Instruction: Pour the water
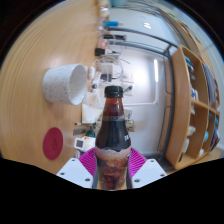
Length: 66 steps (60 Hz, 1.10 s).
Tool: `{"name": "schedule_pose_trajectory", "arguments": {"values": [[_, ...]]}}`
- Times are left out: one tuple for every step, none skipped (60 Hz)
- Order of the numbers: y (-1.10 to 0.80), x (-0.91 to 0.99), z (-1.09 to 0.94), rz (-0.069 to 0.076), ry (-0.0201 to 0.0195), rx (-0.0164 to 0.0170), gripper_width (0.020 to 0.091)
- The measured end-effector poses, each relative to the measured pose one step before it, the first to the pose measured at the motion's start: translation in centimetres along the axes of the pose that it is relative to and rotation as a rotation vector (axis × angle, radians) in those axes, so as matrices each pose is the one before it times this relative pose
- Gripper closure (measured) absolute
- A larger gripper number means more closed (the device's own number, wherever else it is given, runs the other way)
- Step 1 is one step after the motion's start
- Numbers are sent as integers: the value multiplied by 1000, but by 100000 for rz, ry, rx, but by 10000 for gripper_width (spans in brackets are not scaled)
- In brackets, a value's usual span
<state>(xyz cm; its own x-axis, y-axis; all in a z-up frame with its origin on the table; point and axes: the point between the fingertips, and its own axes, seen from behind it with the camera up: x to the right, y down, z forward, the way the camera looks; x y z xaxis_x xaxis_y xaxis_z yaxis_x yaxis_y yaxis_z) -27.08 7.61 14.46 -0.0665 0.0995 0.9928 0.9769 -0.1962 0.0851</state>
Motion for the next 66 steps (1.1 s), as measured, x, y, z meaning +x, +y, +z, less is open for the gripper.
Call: {"name": "schedule_pose_trajectory", "arguments": {"values": [[234, -71, -102, 7311, -1265, -233, 713], [209, -144, -103, 7340, -1657, -288, 714], [106, -139, -63, 7440, -1032, -454, 713], [233, -177, -127, 8226, -1843, -263, 713], [82, -189, -57, 8142, -1757, 156, 713], [10, -81, -76, 7947, -1522, 368, 714], [-107, 4, -118, 7862, -1283, 680, 713], [-97, 87, -132, 7712, -940, 723, 713], [-70, 82, -95, 7393, -731, 371, 714], [-159, -370, 23, 6758, 51, -236, 714], [-5, 338, -20, 5775, -1516, 600, 712], [-105, -76, -76, 5990, -1298, 255, 713], [-56, 22, 1, 5899, -1766, 567, 713], [-125, -110, -13, 6263, -1500, 517, 715], [-26, -58, 20, 6228, -1394, 250, 715], [168, -132, 88, 5858, -1523, -120, 715], [165, 10, 197, 5061, -1941, -628, 715], [203, -939, -93, 5721, 372, -261, 715], [-114, 477, 179, 4140, -1668, 558, 713], [-151, 77, 71, 4701, -807, 1073, 712], [-138, 51, 141, 4149, -853, 991, 715], [18, 29, 133, 3368, -1046, 387, 715], [114, -42, 129, 3021, -1064, -106, 715], [103, -23, 123, 2771, -1099, -217, 714], [44, 18, 120, 2640, -802, 59, 715], [150, -304, -197, 3095, 333, 623, 714], [169, 130, 435, 1628, -550, 583, 716], [102, 135, 267, 1367, -657, -90, 717], [159, 30, 176, 1230, -695, -412, 716], [147, 14, 166, 1086, -670, -380, 716], [70, 51, 162, 1257, -377, -37, 715], [32, 45, 113, 1358, -254, 134, 715], [67, -44, 148, 1098, -362, 142, 715], [256, -374, -69, 1012, 201, -172, 715], [148, 13, 123, 705, -479, -48, 716], [71, 25, 83, 798, -55, -41, 715], [14, 43, 98, 920, 101, 271, 715], [-63, 9, 109, 834, -14, 556, 716], [-17, -62, 73, 606, -277, 521, 717], [96, -111, 83, 348, -547, 358, 716], [136, -55, 89, 340, -365, 150, 716], [196, -141, 40, 564, 233, -25, 716], [228, 52, 88, 397, 200, -39, 716], [207, 39, 75, 319, 312, -131, 716], [263, 8, 92, 119, 238, -169, 716], [372, 16, 103, -131, 111, -427, 712], [-81, 23, -168, -139, -96, 601, 710], [-248, 68, 53, 136, 184, 2664, 712], [263, 137, 92, 47, 584, 94, 710], [-138, -12, -316, -56, 290, -269, 710], [48, -75, 97, -87, -144, 734, 711], [96, -5, -77, -229, 30, -321, 710], [-58, 21, -67, -211, 223, 296, 710], [58, -1, -30, -45, 268, -15, 710], [-3, -25, -39, -94, 236, 167, 711], [-28, -35, -1, -186, 188, 269, 710], [-19, -27, -6, -206, 117, 164, 708], [-29, -20, 5, -155, 122, 161, 702], [7, -1, 14, -30, 221, -10, 700], [18, 5, -22, 146, 148, 4, 693], [42, -3, 53, 105, 108, -155, 685], [6, 9, 48, 53, 116, -179, 675], [-30, 37, 30, 139, 179, -93, 657], [13, 79, 15, 282, 392, -130, 640], [-14, 58, 11, 238, 266, 26, 627], [-11, 31, 13, 226, 216, -89, 613]]}}
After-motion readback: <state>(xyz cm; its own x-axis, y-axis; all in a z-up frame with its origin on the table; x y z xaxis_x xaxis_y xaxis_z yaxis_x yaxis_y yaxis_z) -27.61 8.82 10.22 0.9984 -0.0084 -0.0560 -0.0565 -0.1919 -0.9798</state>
